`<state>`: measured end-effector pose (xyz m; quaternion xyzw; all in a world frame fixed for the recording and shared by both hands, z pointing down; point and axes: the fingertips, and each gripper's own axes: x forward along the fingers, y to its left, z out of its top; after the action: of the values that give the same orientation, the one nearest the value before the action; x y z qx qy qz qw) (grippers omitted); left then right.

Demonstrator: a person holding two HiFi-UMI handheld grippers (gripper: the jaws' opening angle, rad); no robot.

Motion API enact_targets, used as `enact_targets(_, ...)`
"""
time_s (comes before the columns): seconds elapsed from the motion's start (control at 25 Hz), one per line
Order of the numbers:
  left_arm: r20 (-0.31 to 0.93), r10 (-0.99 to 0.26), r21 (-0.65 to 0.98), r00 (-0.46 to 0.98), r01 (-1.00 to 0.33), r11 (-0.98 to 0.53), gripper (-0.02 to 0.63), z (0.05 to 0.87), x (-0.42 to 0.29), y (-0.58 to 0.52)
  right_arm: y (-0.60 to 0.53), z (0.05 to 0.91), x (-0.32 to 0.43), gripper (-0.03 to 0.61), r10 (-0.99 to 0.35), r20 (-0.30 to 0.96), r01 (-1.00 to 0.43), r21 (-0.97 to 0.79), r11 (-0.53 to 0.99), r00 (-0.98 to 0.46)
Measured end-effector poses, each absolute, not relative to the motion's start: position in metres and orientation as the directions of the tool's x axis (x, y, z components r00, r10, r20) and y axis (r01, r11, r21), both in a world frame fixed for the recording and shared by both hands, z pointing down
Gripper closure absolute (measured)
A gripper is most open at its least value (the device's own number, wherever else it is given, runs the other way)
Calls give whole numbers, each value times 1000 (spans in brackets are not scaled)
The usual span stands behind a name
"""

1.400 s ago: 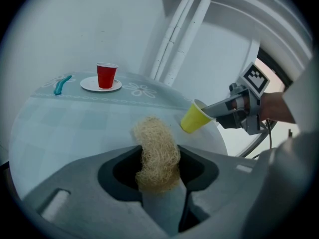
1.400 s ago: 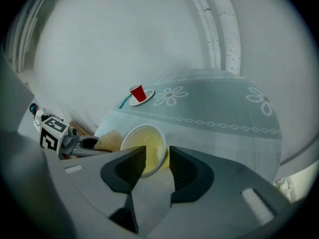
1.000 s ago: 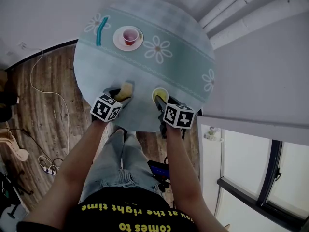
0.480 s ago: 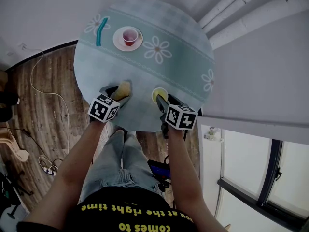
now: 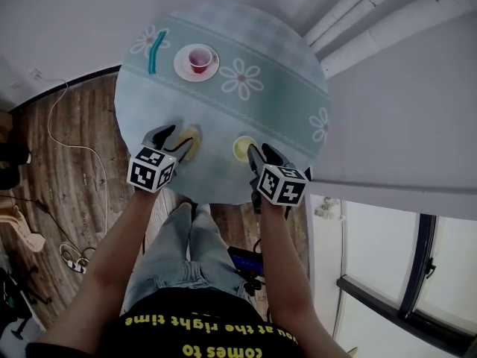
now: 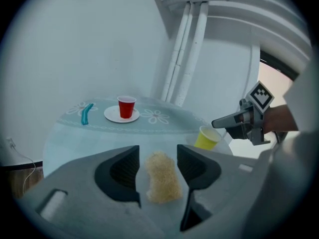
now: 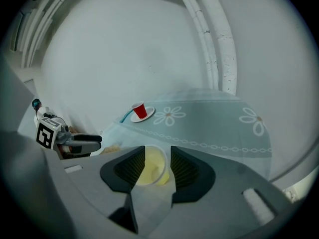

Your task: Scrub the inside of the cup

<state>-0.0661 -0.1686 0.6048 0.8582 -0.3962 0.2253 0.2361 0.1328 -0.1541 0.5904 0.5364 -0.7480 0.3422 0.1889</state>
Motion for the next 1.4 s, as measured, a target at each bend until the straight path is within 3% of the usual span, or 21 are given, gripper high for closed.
enact_targets(0.08,547,-601,214,583,-791,-573,425,595,-69,-171,-154,586,134,445,-689,636,-933,-305,190,-348)
enact_targets(0.16,512,-618,216,597,-786,-580,538,584,-68,-171,-154,583,135,479,-699,625,-933,-304,192,-348)
enact_targets(0.28,486,-629,215,607,-780,-587,612,572,-66,-172,-154,577,137,540,-715,608,-934,-300,195,-345)
enact_targets(0.4,473,-635,216,611,-779,-589,612,564,-64,-172,-155,573,136,571,-729,590,-932,-302,200,-348)
enact_targets(0.64,443,-654,208,613,-780,-591,612,548,-63,-174,-159,561,133,572,-771,521,-922,-315,225,-366)
enact_targets(1.16,325,-764,183,558,-829,-528,614,506,-86,-174,-163,498,138,572,-897,195,-881,-354,313,-397)
enact_targets(1.4,258,-797,156,546,-838,-523,614,488,-92,-169,-156,477,145,572,-912,110,-874,-350,336,-395)
